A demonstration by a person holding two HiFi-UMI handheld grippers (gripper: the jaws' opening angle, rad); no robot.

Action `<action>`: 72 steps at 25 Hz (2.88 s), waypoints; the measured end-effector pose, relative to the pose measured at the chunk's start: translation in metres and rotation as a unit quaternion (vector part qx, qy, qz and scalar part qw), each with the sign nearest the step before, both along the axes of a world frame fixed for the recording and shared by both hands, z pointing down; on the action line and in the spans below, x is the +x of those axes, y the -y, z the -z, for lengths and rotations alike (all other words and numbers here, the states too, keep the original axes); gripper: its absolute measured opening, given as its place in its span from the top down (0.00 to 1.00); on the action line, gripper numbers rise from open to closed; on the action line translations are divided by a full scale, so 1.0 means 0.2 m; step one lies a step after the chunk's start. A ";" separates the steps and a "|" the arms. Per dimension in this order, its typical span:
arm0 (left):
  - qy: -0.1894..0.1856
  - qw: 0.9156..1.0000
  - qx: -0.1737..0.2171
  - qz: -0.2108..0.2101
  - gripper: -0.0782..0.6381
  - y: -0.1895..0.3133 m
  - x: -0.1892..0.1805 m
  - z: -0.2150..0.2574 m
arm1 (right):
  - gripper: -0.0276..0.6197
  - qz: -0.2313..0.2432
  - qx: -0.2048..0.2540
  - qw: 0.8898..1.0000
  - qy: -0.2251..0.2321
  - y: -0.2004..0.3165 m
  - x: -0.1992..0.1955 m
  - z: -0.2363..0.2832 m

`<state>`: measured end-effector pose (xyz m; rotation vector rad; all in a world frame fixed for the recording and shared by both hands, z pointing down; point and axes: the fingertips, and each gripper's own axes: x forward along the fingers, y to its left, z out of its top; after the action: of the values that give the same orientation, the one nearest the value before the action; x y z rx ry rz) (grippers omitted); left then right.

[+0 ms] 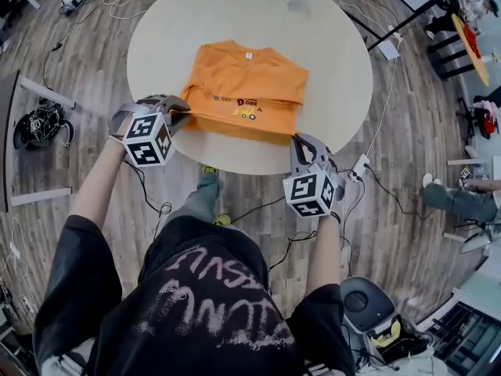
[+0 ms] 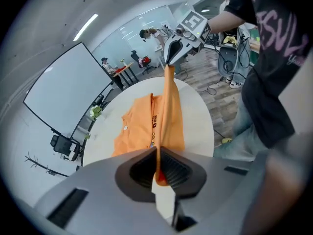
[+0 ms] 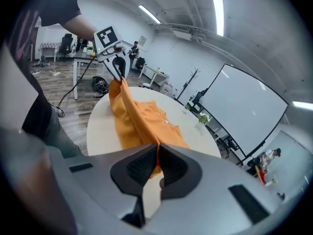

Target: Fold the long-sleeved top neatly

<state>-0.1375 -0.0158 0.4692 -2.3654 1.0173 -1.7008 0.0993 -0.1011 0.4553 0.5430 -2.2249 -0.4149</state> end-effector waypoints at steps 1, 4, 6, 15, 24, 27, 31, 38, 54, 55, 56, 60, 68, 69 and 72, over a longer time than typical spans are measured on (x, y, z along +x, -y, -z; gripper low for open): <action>-0.004 1.000 -0.005 -0.003 0.85 0.03 -0.02 0.00 | 0.92 -0.001 -0.001 1.000 -0.002 0.03 -0.02 0.00; -0.016 1.000 -0.019 -0.010 0.85 0.13 -0.08 0.00 | 0.93 -0.002 -0.001 1.000 -0.009 0.13 -0.08 0.00; -0.023 0.999 -0.028 -0.018 0.85 0.20 -0.11 -0.01 | 0.92 -0.003 0.000 1.000 -0.015 0.19 -0.12 0.00; -0.058 0.993 -0.083 -0.057 0.85 0.47 -0.21 -0.05 | 0.92 -0.004 -0.012 0.999 -0.044 0.46 -0.23 -0.01; -0.079 0.985 -0.133 -0.069 0.85 0.74 -0.31 -0.28 | 0.93 -0.020 -0.055 0.996 -0.074 0.73 -0.35 -0.20; -0.087 0.983 -0.144 -0.067 0.85 0.81 -0.35 -0.35 | 0.93 -0.025 -0.068 0.994 -0.083 0.80 -0.38 -0.28; -0.087 0.986 -0.131 -0.059 0.84 0.89 -0.39 -0.42 | 0.92 -0.032 -0.089 0.991 -0.093 0.86 -0.40 -0.39; -0.108 0.990 -0.087 -0.034 0.80 0.99 -0.49 -0.35 | 0.92 -0.042 -0.097 0.988 -0.109 0.93 -0.41 -0.51; -0.083 0.987 -0.124 -0.067 0.75 0.88 -0.50 -0.50 | 0.87 -0.055 -0.084 0.987 -0.122 0.98 -0.39 -0.52; -0.083 0.986 -0.126 -0.067 0.78 0.88 -0.51 -0.51 | 0.88 -0.059 -0.082 0.987 -0.126 0.98 -0.38 -0.53; -0.083 0.986 -0.126 -0.067 0.81 0.89 -0.51 -0.52 | 0.89 -0.064 -0.079 0.987 -0.128 0.99 -0.38 -0.54; -0.090 0.987 -0.115 -0.062 0.83 0.92 -0.51 -0.52 | 0.93 -0.072 -0.065 0.987 -0.127 1.02 -0.39 -0.56; -0.107 0.990 -0.086 -0.037 0.83 1.05 -0.59 -0.43 | 0.94 -0.071 -0.046 0.990 -0.117 1.07 -0.41 -0.48; -0.110 0.990 -0.083 -0.030 0.83 1.08 -0.60 -0.44 | 0.94 -0.077 -0.051 0.989 -0.119 1.09 -0.41 -0.50; -0.105 0.991 -0.081 -0.020 0.83 1.12 -0.62 -0.52 | 0.91 -0.119 -0.079 0.984 -0.105 1.10 -0.38 -0.59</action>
<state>-0.2613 -0.2402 0.5724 -2.6950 0.8783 -1.6062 0.0225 -0.3205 0.5731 0.6399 -1.9437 -0.1610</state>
